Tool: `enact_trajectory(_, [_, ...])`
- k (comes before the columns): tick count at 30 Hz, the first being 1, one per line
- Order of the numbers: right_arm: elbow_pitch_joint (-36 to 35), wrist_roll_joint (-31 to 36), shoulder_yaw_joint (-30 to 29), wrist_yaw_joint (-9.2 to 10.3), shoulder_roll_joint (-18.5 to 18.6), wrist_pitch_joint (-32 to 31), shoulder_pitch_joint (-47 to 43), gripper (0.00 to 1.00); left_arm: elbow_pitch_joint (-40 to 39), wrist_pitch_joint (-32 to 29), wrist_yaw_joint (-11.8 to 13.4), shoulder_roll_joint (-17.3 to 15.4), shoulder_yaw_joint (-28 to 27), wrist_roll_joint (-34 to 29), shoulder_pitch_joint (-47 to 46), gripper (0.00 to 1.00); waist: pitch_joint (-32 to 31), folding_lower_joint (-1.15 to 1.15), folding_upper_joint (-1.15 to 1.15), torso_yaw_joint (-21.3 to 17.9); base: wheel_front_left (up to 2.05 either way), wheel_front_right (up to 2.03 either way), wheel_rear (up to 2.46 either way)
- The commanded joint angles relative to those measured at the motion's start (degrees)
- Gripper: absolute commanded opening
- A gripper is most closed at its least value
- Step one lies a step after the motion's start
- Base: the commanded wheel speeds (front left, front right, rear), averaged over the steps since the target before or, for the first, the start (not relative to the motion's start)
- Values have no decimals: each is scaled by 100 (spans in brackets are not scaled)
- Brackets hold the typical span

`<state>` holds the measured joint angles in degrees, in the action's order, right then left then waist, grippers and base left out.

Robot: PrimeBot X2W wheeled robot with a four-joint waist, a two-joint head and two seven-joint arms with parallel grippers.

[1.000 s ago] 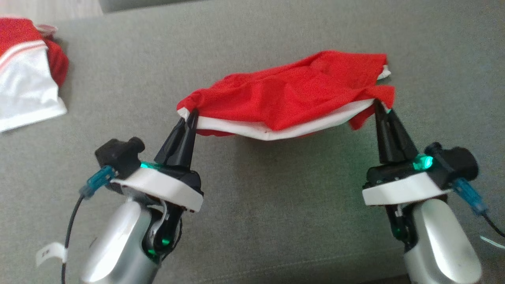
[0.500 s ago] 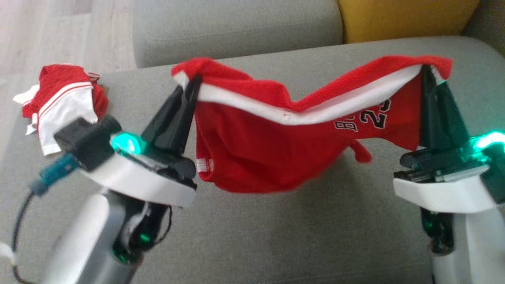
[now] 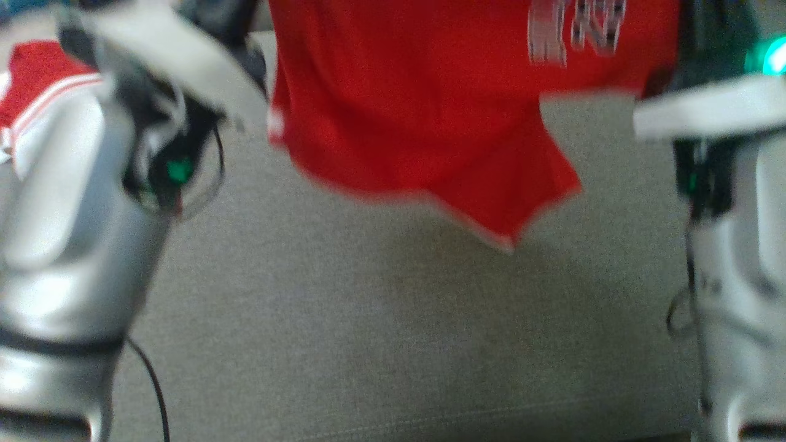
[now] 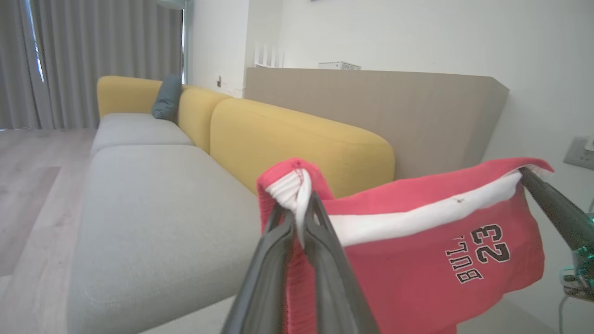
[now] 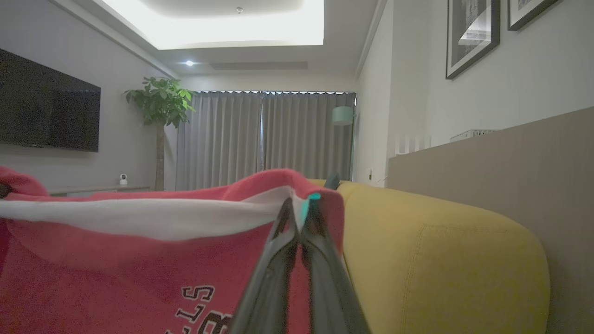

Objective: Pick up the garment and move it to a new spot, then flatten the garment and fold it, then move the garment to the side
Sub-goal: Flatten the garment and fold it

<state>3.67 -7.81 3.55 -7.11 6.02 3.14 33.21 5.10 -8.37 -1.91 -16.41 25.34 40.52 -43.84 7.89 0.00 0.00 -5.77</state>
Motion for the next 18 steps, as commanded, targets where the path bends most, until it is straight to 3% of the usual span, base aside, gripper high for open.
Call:
enact_trajectory(1, [270, 5, 121, -37, -50, 169, 899, 0, 260, 7, -47, -100, -283, -148, -939, 0, 464, 0, 0, -129, 0, 0, 0])
enact_trajectory(9, [2255, 317, -68, -37, -283, 929, 2984, 0, 2040, 968, -44, 132, -368, -809, -2865, 0, 1285, 0, 0, -364, 0, 0, 0])
enact_trajectory(18, [3504, -198, 465, -37, -312, 1171, 2928, 0, 3410, 1714, -310, 334, -247, -761, -2665, 0, 1889, 0, 0, -344, 0, 0, 0])
